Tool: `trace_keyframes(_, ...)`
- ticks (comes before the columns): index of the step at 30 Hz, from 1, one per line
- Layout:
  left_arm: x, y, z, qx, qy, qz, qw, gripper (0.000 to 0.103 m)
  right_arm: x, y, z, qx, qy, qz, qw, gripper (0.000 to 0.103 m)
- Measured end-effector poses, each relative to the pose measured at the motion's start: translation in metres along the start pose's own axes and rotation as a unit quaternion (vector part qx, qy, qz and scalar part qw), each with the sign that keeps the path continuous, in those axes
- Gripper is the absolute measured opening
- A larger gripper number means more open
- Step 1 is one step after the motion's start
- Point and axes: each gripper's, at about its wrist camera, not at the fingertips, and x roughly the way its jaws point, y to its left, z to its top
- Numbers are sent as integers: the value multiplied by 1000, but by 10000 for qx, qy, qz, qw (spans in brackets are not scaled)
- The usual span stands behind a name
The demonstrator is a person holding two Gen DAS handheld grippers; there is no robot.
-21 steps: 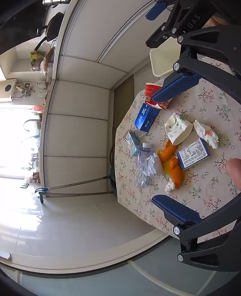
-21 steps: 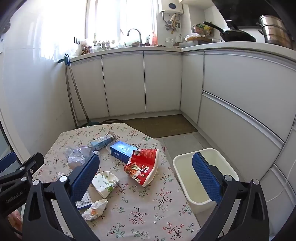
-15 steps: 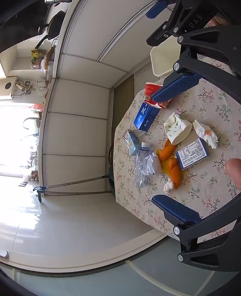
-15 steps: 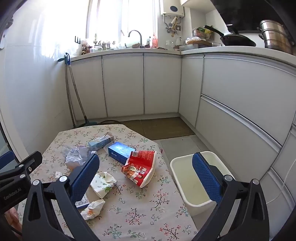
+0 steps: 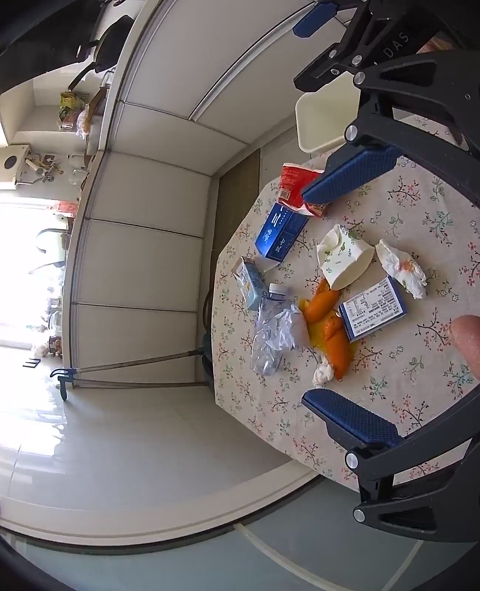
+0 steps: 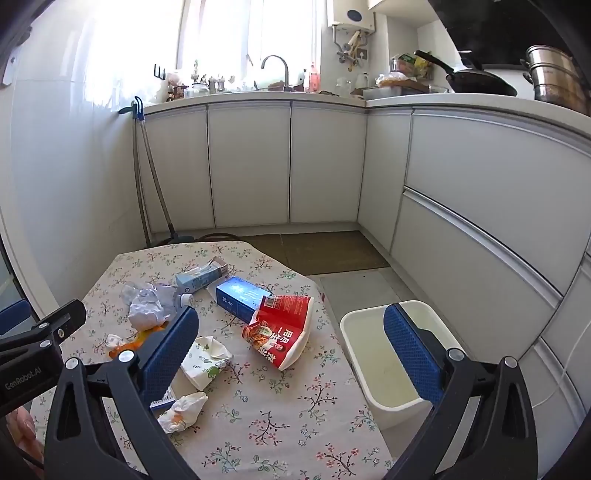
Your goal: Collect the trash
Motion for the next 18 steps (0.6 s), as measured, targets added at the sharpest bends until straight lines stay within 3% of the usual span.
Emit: trace_keyframes(18,3,1,-3,-15,51,5,10000,96,1,3,-2,13,20,35,10000,98)
